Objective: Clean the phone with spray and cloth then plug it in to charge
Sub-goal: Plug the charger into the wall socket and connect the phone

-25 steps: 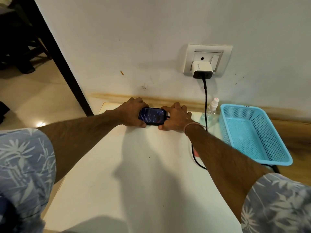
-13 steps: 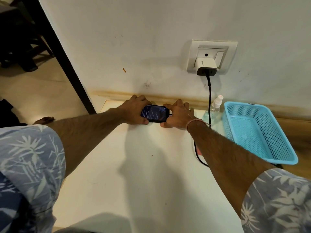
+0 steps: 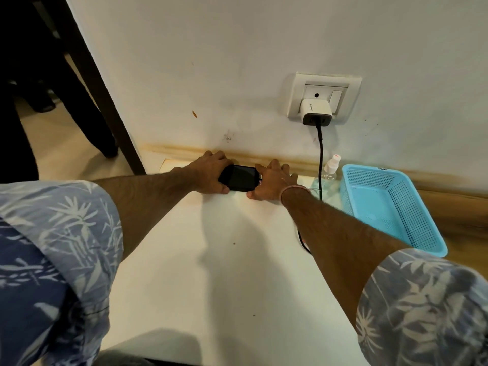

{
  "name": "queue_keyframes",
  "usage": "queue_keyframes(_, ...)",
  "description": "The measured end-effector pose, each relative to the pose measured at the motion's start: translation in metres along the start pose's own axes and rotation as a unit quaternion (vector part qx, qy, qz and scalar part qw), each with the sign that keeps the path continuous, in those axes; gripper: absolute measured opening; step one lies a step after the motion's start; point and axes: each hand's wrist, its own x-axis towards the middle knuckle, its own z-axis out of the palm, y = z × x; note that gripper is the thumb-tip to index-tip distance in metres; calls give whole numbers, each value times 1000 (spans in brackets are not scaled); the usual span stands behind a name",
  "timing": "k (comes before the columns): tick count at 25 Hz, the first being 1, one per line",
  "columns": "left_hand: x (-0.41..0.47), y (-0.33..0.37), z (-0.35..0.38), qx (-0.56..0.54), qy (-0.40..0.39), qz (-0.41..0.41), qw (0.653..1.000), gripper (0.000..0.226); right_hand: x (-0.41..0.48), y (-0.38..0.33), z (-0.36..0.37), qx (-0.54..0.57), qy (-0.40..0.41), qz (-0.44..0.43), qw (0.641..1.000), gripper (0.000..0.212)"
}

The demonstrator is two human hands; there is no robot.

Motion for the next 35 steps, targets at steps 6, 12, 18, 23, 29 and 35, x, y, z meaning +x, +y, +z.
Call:
queue_keyframes(6,-6,10,-4,34,-17,-45,998,83,-28,4,-9,-23,-6,14,1000,85)
queue_keyframes(12,-38,44,-9,-4,-4,-77,997,86,-77,11,-25,93,37,1,995,73)
queue_keyframes(18,-72,122,-15,-100,9,-33,994,63,-136,9,-42,192,136,-46,971,43)
queue_keyframes(23,-91,199,9,-100,-35,92,990,37,-203,48,-37,228,212,17,950,11)
queue_keyframes(29,-98,229,37,-42,-71,142,986,46,-246,136,-3,12,71,73,995,37)
queue_keyframes(35,-113,217,41,-76,-55,121,988,45,-245,128,15,-89,27,41,995,29)
